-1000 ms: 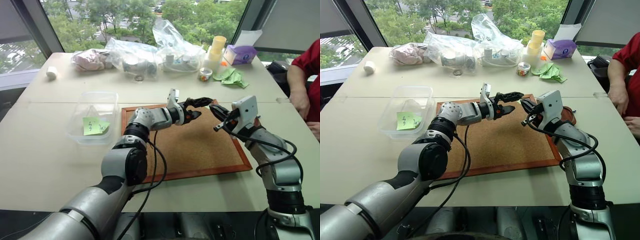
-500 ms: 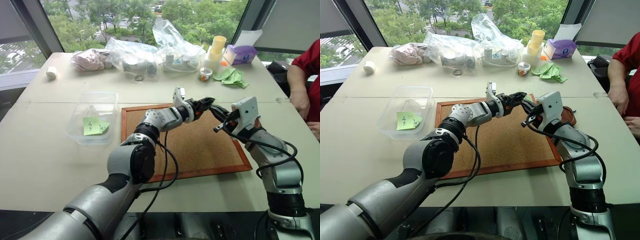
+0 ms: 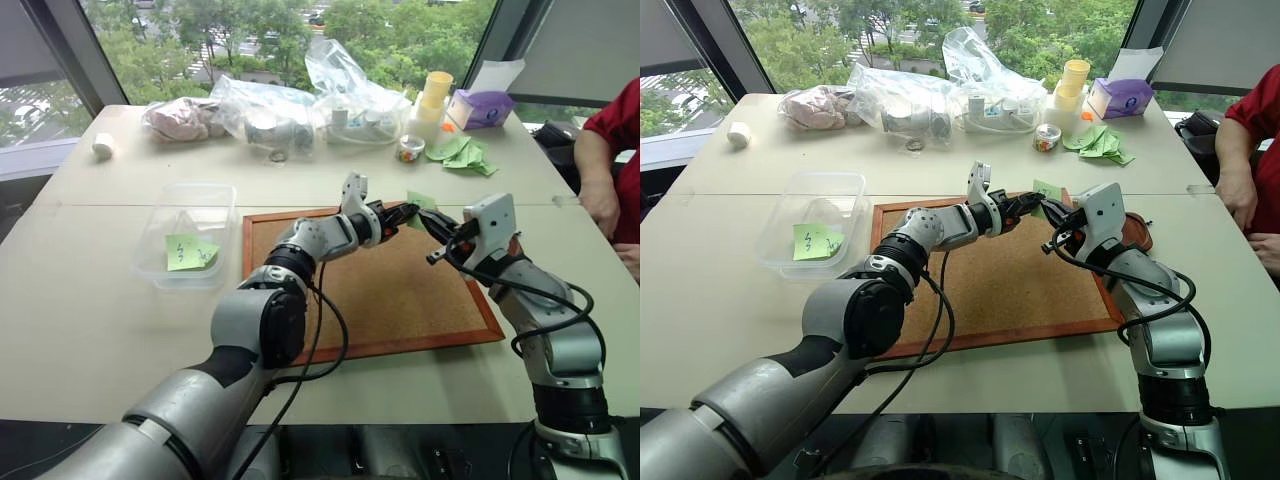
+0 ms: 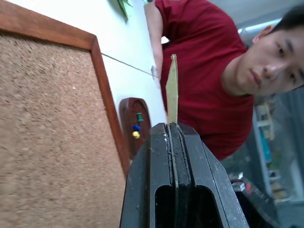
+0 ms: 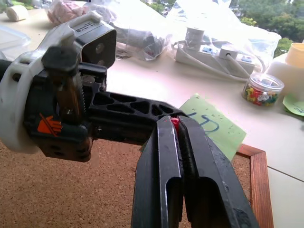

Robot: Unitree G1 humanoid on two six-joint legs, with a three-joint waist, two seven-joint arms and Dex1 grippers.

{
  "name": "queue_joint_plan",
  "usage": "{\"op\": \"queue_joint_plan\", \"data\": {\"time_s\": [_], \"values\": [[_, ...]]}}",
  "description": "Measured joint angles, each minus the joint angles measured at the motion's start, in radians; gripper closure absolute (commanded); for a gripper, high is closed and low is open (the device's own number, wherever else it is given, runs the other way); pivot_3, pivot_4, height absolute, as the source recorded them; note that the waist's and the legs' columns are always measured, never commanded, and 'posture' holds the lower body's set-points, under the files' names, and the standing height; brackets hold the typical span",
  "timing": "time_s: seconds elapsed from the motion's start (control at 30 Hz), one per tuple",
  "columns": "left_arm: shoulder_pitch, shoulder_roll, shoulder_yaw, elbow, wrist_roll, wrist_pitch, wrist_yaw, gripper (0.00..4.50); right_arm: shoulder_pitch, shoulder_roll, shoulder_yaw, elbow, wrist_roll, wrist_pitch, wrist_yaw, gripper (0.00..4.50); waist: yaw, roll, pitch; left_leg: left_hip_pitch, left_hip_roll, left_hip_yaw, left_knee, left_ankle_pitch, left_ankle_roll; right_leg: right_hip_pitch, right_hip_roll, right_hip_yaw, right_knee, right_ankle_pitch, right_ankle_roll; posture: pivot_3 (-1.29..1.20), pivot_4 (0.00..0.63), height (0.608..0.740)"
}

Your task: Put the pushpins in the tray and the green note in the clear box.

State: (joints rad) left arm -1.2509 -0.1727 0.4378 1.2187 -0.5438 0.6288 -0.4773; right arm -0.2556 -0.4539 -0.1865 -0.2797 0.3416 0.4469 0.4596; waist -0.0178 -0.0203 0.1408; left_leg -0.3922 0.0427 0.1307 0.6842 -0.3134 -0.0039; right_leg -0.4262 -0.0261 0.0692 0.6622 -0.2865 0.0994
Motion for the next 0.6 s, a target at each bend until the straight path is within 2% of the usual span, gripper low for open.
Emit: {"op": "queue_joint_plan", "data": {"time_s": [0.17,0.23,0.33,0.4,0.47,0.53,0.6], "values": [[0.058,0.051,-0.098,-0.095,0.072,-0.001,-0.074,4.43,-0.002,0.046,-0.137,-0.057,0.133,0.075,-0.089,4.5,0.001,0.0,0.0,0.0,0.0,0.0,0.0,0.0,0.0,0.0,0.0,0.0,0.0,0.0,0.0,0.0,0.15,0.738],[0.113,0.069,-0.208,-0.213,0.137,-0.035,-0.135,4.43,-0.002,0.048,-0.181,-0.058,0.161,0.095,-0.122,4.5,0.002,0.0,0.0,0.0,0.0,0.0,0.0,0.0,0.0,0.0,-0.001,0.0,0.0,0.0,0.0,0.0,0.15,0.738],[0.23,0.135,-0.437,-0.488,0.254,-0.107,-0.271,4.43,0.0,0.032,-0.231,-0.024,0.161,0.121,-0.172,4.5,0.002,0.001,0.0,0.0,0.001,0.001,-0.001,0.0,0.0,0.0,-0.001,0.0,0.0,0.0,0.0,0.0,0.15,0.738],[0.302,0.217,-0.573,-0.703,0.307,-0.149,-0.375,4.43,0.002,0.002,-0.233,0.012,0.142,0.137,-0.191,4.5,0.0,0.002,0.0,0.0,0.003,0.002,-0.001,0.0,0.0,0.0,-0.001,0.001,0.0,0.0,0.0,0.0,0.15,0.738],[0.357,0.355,-0.74,-0.919,0.386,-0.229,-0.508,4.43,-0.01,-0.052,-0.225,0.106,0.09,0.157,-0.22,4.5,-0.002,0.003,0.0,0.001,0.004,0.003,-0.001,0.0,0.0,0.0,-0.001,0.002,0.0,0.0,0.0,0.0,0.15,0.738],[0.387,0.449,-0.825,-1.002,0.446,-0.285,-0.584,4.43,-0.024,-0.078,-0.225,0.211,0.051,0.162,-0.239,4.5,-0.003,0.004,-0.001,0.003,0.004,0.004,-0.001,0.0,0.0,0.001,-0.001,0.003,0.001,0.0,-0.001,0.0,0.15,0.738],[0.409,0.468,-0.851,-1.006,0.463,-0.292,-0.607,4.43,-0.029,-0.079,-0.216,0.274,0.031,0.167,-0.244,4.5,-0.002,0.004,-0.001,0.002,0.004,0.003,0.0,0.0,0.0,0.001,0.0,0.003,0.001,0.0,-0.001,0.0,0.15,0.738]]}}
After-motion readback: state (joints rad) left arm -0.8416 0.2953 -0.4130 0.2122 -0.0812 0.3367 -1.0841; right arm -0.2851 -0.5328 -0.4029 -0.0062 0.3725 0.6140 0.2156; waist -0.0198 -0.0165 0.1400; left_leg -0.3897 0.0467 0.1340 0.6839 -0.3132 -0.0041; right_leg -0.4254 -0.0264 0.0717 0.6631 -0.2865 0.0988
